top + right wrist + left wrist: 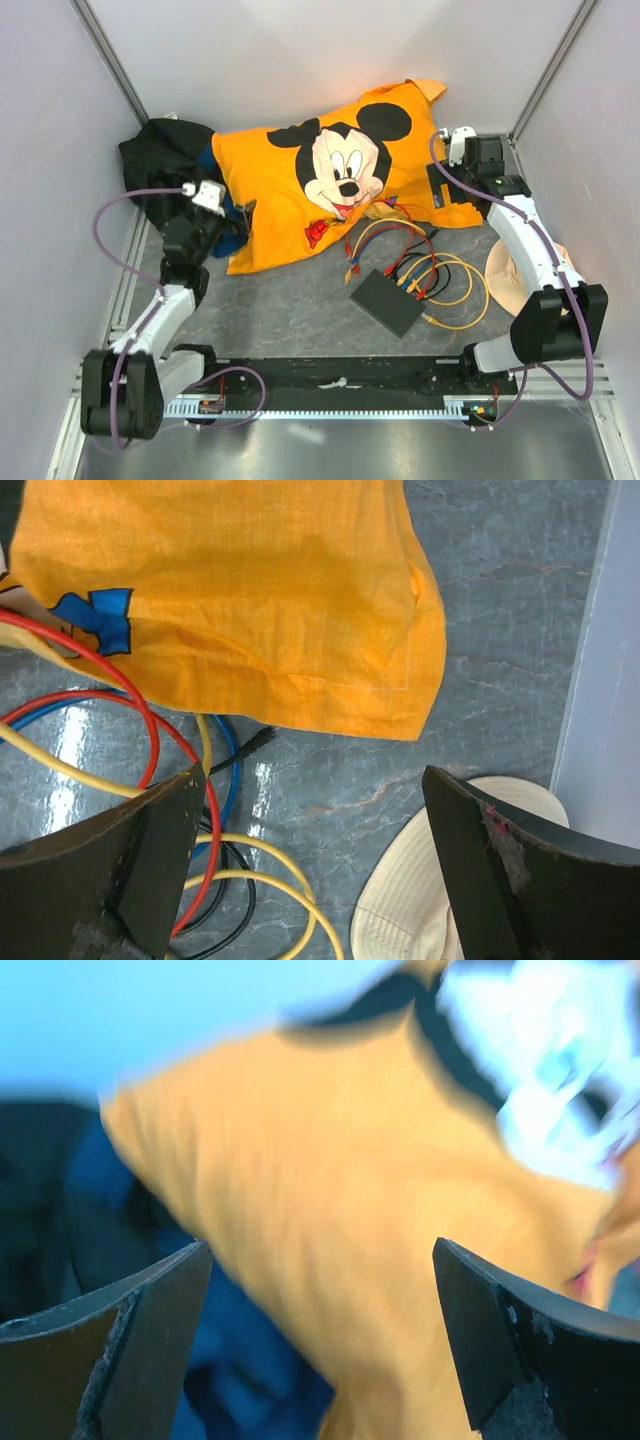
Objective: Pull the plug from the switch port
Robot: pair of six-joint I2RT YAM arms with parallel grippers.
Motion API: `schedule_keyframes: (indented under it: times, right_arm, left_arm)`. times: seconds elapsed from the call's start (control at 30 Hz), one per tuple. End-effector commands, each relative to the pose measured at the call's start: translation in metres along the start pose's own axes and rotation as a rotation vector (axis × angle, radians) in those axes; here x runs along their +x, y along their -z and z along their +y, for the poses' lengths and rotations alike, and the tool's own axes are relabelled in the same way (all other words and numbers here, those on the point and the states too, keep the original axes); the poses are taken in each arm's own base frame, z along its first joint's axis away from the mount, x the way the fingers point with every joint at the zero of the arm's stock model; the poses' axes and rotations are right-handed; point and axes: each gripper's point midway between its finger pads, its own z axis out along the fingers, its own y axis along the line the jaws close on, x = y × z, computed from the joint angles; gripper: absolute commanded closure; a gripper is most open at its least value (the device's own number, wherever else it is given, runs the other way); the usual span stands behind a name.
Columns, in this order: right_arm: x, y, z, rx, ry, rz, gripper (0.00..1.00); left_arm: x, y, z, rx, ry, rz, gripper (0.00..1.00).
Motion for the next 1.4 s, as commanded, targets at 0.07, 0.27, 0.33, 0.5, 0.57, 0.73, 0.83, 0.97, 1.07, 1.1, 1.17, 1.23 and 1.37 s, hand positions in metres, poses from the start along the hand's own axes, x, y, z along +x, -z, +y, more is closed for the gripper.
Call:
schedule_keyframes:
  times: [0.07, 0.27, 0.33, 0.5, 0.57, 0.73, 0.83, 0.97, 1.07, 1.1, 1.17, 1.23, 1.37]
  right_arm:
    - [-0.021, 0.011, 0.037, -0.256, 0.116, -0.030, 0.02]
    - [-0.007, 0.046, 0.114, -0.540, 0.373, 0.012, 0.02]
    - [0.014, 0.044, 0.127, -0.568, 0.467, 0.038, 0.02]
    - [0.050, 0.026, 0.135, -0.622, 0.510, 0.152, 0.03]
    - [0.060, 0.019, 0.138, -0.632, 0.496, 0.195, 0.05]
    - [0.083, 0.011, 0.147, -0.653, 0.407, 0.270, 0.12]
    - [0.106, 0.018, 0.153, -0.690, 0.420, 0.323, 0.13]
    - [0.153, 0.016, 0.160, -0.693, 0.548, 0.399, 0.12]
    - [0.174, 0.008, 0.170, -0.682, 0.580, 0.458, 0.13]
    - [0.178, 0.007, 0.173, -0.677, 0.598, 0.478, 0.13]
    - [0.184, 0.002, 0.178, -0.678, 0.604, 0.513, 0.17]
    - [0.183, 0.002, 0.183, -0.678, 0.593, 0.518, 0.18]
    - [0.182, 0.001, 0.192, -0.679, 0.559, 0.528, 0.20]
  left_arm:
    - [-0.117, 0.005, -0.059, 0.329, 0.056, -0.033, 0.00]
    - [-0.085, 0.010, -0.116, 0.507, 0.303, 0.205, 0.00]
    - [-0.072, 0.014, -0.142, 0.543, 0.325, 0.259, 0.03]
    - [0.000, 0.017, -0.161, 0.370, 0.657, 0.541, 0.05]
    - [0.029, 0.019, -0.170, 0.349, 0.747, 0.632, 0.09]
    - [0.047, 0.024, -0.209, 0.412, 0.813, 0.590, 0.13]
    - [0.056, 0.038, -0.219, 0.431, 0.775, 0.650, 0.14]
    - [0.074, 0.054, -0.218, 0.398, 0.763, 0.712, 0.14]
    - [0.087, 0.063, -0.216, 0.356, 0.791, 0.743, 0.14]
    - [0.090, 0.066, -0.217, 0.348, 0.802, 0.754, 0.09]
    - [0.094, 0.071, -0.223, 0.363, 0.806, 0.762, 0.09]
    - [0.089, 0.077, -0.243, 0.453, 0.782, 0.736, 0.12]
    - [0.084, 0.097, -0.278, 0.614, 0.695, 0.700, 0.23]
